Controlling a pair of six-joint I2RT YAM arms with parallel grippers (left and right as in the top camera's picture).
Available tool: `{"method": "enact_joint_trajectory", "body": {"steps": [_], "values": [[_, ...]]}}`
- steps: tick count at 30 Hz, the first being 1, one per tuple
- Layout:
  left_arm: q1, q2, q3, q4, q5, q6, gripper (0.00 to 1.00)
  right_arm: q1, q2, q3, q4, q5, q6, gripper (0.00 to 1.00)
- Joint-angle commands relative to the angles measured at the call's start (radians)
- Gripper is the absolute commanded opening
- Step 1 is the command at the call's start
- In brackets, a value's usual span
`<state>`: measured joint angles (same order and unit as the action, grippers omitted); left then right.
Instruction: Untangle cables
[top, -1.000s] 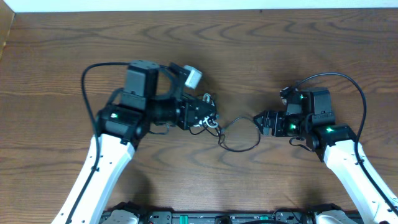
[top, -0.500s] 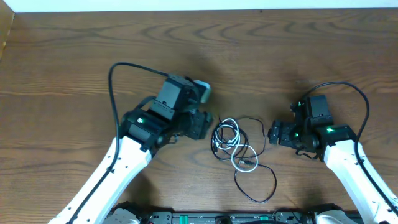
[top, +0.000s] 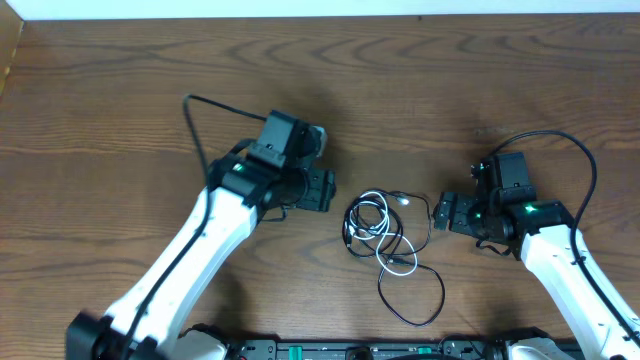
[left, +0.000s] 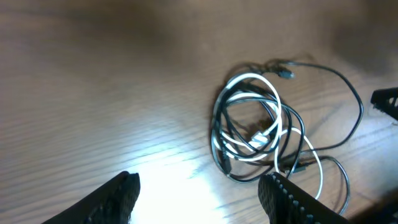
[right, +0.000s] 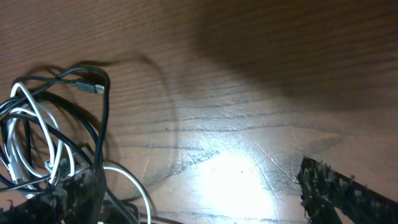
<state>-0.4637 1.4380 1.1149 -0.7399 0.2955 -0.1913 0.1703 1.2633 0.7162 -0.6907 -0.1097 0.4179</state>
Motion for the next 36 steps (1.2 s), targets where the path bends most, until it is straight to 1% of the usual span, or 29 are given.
{"method": "enact_joint_trajectory", "body": {"steps": [1,9,11,20,23,25,26,27,29,30,33,36], "values": [[0.002,0.073,0.001,0.016,0.105,-0.014,0.65,0.001,0.0,-0.002,0.001,-0.003,0.015,0.95],[0.0,0.241,0.001,0.077,0.23,-0.014,0.64,0.001,0.0,-0.002,-0.001,-0.002,0.015,0.95],[-0.009,0.274,0.001,0.084,0.229,-0.014,0.61,0.001,0.0,-0.002,-0.001,-0.002,0.015,0.95],[-0.079,0.389,0.001,0.122,0.223,-0.017,0.6,0.001,0.0,-0.002,-0.001,-0.002,0.014,0.95],[-0.098,0.411,0.001,0.137,0.155,-0.017,0.58,0.001,0.0,-0.002,-0.001,-0.002,0.014,0.95],[-0.104,0.42,0.001,0.14,0.111,-0.018,0.5,0.001,0.0,-0.002,-0.002,-0.002,0.014,0.95],[-0.105,0.42,0.001,0.14,0.103,-0.017,0.41,0.001,0.0,-0.002,-0.002,-0.002,0.014,0.95],[-0.105,0.419,0.001,0.141,0.104,-0.017,0.34,0.001,0.0,-0.002,-0.002,-0.002,0.014,0.95],[-0.105,0.417,0.001,0.146,0.108,-0.018,0.13,0.001,0.0,-0.002,-0.002,-0.003,0.014,0.95],[-0.104,0.416,0.002,0.148,0.108,-0.018,0.08,0.001,0.0,-0.002,-0.001,-0.006,0.014,0.96],[-0.104,0.4,0.007,0.147,0.124,-0.018,0.07,0.001,0.0,-0.002,0.022,-0.068,-0.025,0.96],[-0.104,0.354,0.016,0.147,0.142,-0.018,0.07,0.001,0.0,-0.002,0.083,-0.214,-0.11,0.95]]}}
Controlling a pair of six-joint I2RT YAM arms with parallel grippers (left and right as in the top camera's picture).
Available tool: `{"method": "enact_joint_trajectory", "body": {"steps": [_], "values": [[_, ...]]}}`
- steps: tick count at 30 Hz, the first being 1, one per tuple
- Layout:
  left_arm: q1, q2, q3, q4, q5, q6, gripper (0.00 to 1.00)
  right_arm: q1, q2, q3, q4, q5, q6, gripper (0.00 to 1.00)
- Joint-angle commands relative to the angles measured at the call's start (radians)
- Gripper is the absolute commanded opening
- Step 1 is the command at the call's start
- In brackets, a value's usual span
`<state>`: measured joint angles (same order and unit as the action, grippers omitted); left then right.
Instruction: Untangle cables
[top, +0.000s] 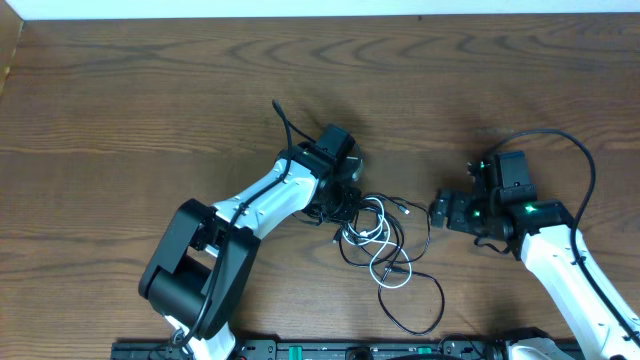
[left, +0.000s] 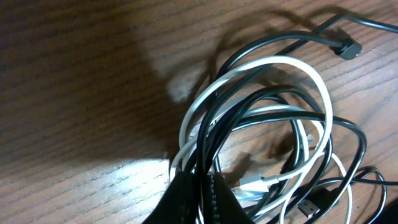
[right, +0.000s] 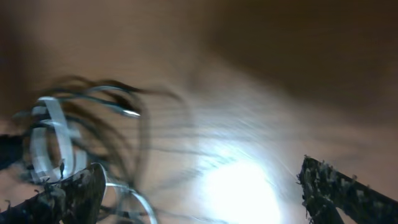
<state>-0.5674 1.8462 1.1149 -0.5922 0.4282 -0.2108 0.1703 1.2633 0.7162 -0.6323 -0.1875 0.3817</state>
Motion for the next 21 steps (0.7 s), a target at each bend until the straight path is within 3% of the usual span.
{"method": "enact_joint_trajectory", "body": {"steps": [1,7,14,21], "values": [[0.0,-0.075,0.019,0.0,0.009,0.002,0.08,0.001,0.0,-0.002,0.054,-0.2,-0.095,0.95],[-0.002,-0.248,0.027,0.0,0.01,-0.007,0.07,0.002,0.0,-0.002,0.186,-0.432,-0.129,0.88],[-0.002,-0.412,0.027,0.008,0.036,-0.042,0.07,0.041,0.0,-0.002,0.195,-0.433,-0.129,0.84],[-0.002,-0.443,0.026,0.047,0.126,-0.061,0.07,0.117,0.0,-0.002,0.195,-0.417,-0.129,0.8]]}}
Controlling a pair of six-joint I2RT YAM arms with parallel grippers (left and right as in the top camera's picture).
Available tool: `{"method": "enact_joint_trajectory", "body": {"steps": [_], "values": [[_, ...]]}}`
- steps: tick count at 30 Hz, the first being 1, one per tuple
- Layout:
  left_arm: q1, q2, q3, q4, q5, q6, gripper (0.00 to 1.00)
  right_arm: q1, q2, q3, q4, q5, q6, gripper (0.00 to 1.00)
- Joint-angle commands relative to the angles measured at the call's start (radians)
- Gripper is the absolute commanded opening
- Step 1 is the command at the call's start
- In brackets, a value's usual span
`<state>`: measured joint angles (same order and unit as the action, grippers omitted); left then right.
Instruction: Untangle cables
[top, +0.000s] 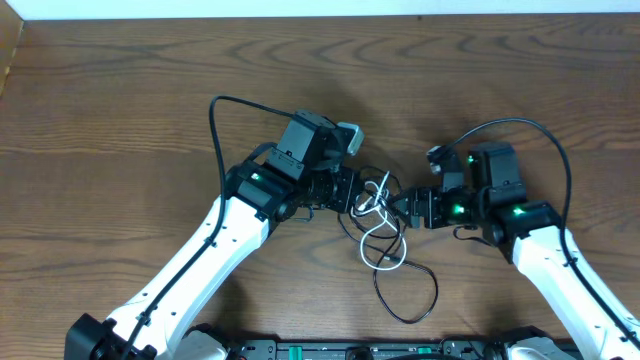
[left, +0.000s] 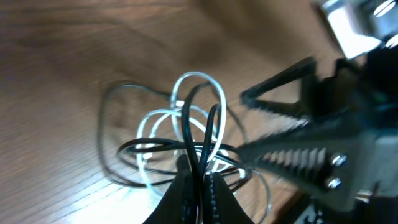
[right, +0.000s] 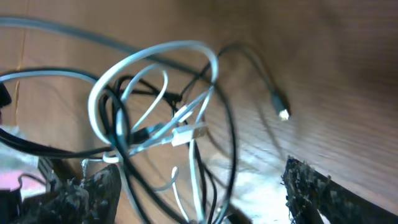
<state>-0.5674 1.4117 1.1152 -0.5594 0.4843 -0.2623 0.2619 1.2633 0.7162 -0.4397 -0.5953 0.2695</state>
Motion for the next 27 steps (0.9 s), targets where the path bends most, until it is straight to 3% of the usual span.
{"method": "enact_joint_trajectory", "body": {"steps": [1,4,8,10,11,16,22,25,27], "values": [[-0.002,-0.009,0.026,0.017,0.077,-0.01,0.07,0.033,0.0,-0.002,0.004,-0.008,-0.017,0.8],[-0.002,-0.009,0.026,0.024,0.082,-0.013,0.07,0.045,0.0,-0.002,0.006,0.002,-0.017,0.76],[-0.002,-0.009,0.026,0.024,0.085,-0.013,0.07,0.054,0.0,-0.002,-0.014,0.097,-0.016,0.63],[0.0,-0.009,0.026,0.024,0.085,-0.013,0.07,0.056,0.0,-0.003,-0.045,0.217,-0.016,0.47],[0.0,-0.009,0.026,0.024,0.084,-0.013,0.07,0.056,0.0,-0.005,-0.063,0.288,-0.012,0.31],[0.0,-0.009,0.026,0.014,0.084,-0.006,0.07,0.055,0.0,-0.025,-0.186,0.644,0.14,0.01],[0.001,-0.009,0.026,-0.027,0.065,-0.001,0.07,0.033,0.0,-0.047,-0.267,0.801,0.306,0.01],[0.001,-0.009,0.025,-0.031,0.063,-0.001,0.07,0.033,0.0,-0.047,-0.181,0.583,0.189,0.07],[0.001,-0.009,0.023,-0.031,0.042,-0.001,0.07,0.034,0.0,-0.047,-0.105,0.313,0.026,0.22]]}}
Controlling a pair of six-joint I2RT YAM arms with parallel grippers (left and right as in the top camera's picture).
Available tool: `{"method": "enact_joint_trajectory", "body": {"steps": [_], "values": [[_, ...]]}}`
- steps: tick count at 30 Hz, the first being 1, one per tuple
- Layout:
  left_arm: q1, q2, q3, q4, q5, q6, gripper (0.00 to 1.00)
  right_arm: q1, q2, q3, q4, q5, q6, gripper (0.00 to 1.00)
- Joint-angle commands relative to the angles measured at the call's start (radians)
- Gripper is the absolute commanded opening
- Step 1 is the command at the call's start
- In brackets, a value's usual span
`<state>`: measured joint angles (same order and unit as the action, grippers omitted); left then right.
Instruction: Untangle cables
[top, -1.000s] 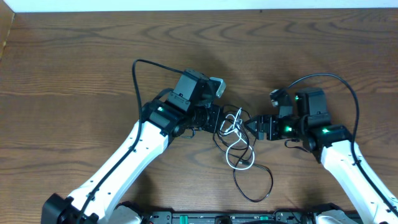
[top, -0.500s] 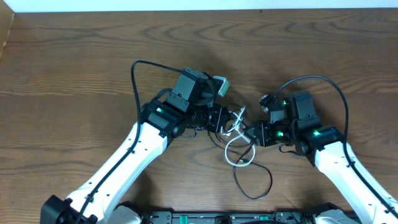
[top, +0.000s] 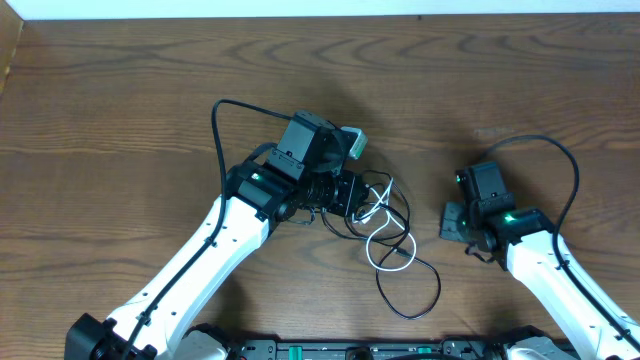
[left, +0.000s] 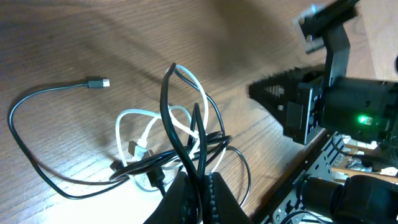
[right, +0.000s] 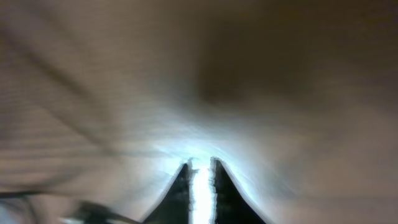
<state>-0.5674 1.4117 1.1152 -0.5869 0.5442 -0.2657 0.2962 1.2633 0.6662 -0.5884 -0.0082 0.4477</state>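
Note:
A tangle of black and white cables (top: 378, 218) lies at the table's middle, with a black loop (top: 412, 292) trailing toward the front. My left gripper (top: 348, 192) is shut on the bundle's left side. In the left wrist view its fingers (left: 200, 186) pinch black strands, a white loop (left: 189, 87) rises above them, and a black lead ends in a plug (left: 97, 83). My right gripper (top: 450, 222) sits to the right, apart from the cables. Its fingers (right: 199, 183) are nearly together over bare, blurred wood, with nothing seen between them.
The wooden table (top: 120, 110) stretches around both arms. The left arm's own black lead (top: 222, 120) arcs behind it and the right arm's lead (top: 560, 160) loops to the far right. A metal rail (top: 330, 350) runs along the front edge.
My right gripper was open right beside the bundle and is now further right, clear of it and shut. The left gripper still holds the cables, which lie a little more spread out.
Both grippers first stood open on either side of the bundle lying on the table. Then the left gripper was shut on its left side. Then the bundle was raised with the right gripper open against it. Now the right gripper is away and shut.

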Motion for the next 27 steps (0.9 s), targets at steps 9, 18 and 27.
{"method": "enact_joint_trajectory", "body": {"steps": [9,18,27], "values": [[-0.005,-0.008,0.02,-0.029,-0.027,0.002,0.07,0.0,0.0,0.003,0.287,-0.768,-0.237,0.42],[-0.017,-0.009,0.02,0.09,0.263,0.002,0.07,0.014,0.0,0.003,0.312,-0.78,-0.235,0.41],[-0.016,-0.007,0.02,0.1,0.201,0.003,0.07,0.025,0.0,0.003,0.234,-0.539,-0.172,0.01]]}}
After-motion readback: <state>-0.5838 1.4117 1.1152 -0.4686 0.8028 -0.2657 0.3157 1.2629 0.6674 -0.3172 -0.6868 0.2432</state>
